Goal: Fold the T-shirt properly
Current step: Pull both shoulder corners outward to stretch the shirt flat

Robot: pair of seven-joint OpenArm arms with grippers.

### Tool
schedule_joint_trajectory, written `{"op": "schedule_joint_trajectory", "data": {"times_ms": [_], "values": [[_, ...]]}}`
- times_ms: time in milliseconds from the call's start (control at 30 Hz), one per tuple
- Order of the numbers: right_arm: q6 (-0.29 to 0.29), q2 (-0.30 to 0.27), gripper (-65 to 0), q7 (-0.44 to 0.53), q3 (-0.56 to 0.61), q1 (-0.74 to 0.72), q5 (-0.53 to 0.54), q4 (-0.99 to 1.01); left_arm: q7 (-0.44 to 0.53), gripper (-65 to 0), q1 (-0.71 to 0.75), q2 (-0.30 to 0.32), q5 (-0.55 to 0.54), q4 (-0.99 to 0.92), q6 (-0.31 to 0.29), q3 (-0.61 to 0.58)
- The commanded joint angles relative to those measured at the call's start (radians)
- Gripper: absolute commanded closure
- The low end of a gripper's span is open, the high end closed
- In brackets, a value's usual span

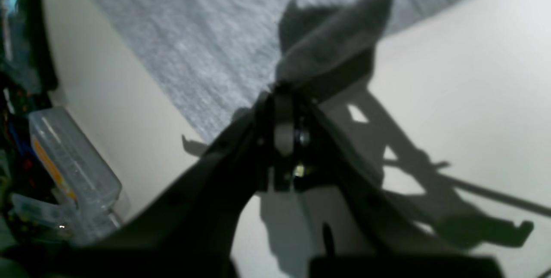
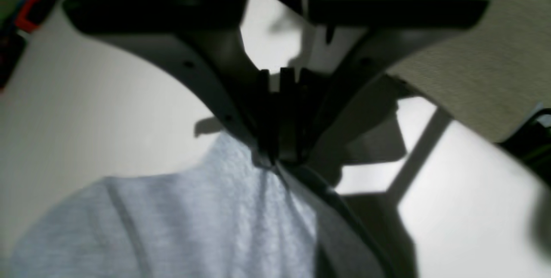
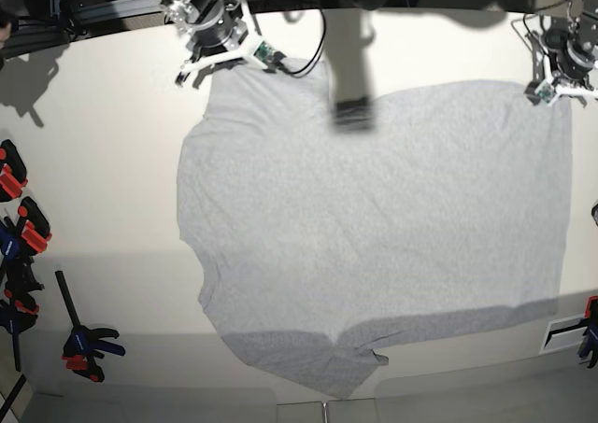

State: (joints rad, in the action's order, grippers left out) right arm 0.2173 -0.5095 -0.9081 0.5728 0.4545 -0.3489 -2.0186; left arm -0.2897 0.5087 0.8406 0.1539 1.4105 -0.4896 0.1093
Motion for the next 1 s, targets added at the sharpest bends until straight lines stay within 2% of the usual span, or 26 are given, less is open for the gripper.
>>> {"op": "schedule_joint_trajectory", "data": {"times_ms": [0,167,367,433,567,667,733,867,967], "values": [[-0.022,-0.018,0.0,0.002,-0.004,0.005,-0.011,-0.034,-0.037,0.0,0.030,0.013,-0.006,0.022,-0.014,-0.005],[-0.074,-0.087,0.0,0.001,-0.004,0.075,-0.011,-0.112,-0.101,0.0,0.108,0.027,-0.005,0.113,0.004,-0.005],[-0.154,-0.153,0.0,0.001,-0.004,0.203,-0.043,-0.185,-0.104,0.0,0.191,0.027,0.031,0.177,0.004,-0.003],[-0.175,-0.163,0.0,-0.003,-0.004,0.246,-0.089,-0.199,-0.108,0.0,0.223,0.027,0.057,0.203,0.010,-0.003],[-0.206,-0.167,0.0,-0.012,-0.004,0.317,-0.174,-0.224,-0.129,0.0,0.298,0.027,0.131,0.261,0.072,-0.003],[-0.222,-0.167,0.0,-0.013,-0.004,0.336,-0.218,-0.230,-0.148,0.0,0.346,0.028,0.230,0.290,0.072,-0.003],[-0.230,-0.167,0.0,-0.010,-0.004,0.335,-0.247,-0.231,-0.144,0.0,0.363,0.027,0.249,0.303,0.079,-0.003],[-0.243,-0.167,0.0,0.022,-0.004,0.317,-0.282,-0.231,-0.140,0.0,0.369,0.027,0.255,0.335,0.199,-0.003],[-0.245,-0.166,0.0,0.030,-0.004,0.284,-0.280,-0.231,-0.140,0.0,0.369,0.027,0.345,0.359,0.314,-0.003]]}}
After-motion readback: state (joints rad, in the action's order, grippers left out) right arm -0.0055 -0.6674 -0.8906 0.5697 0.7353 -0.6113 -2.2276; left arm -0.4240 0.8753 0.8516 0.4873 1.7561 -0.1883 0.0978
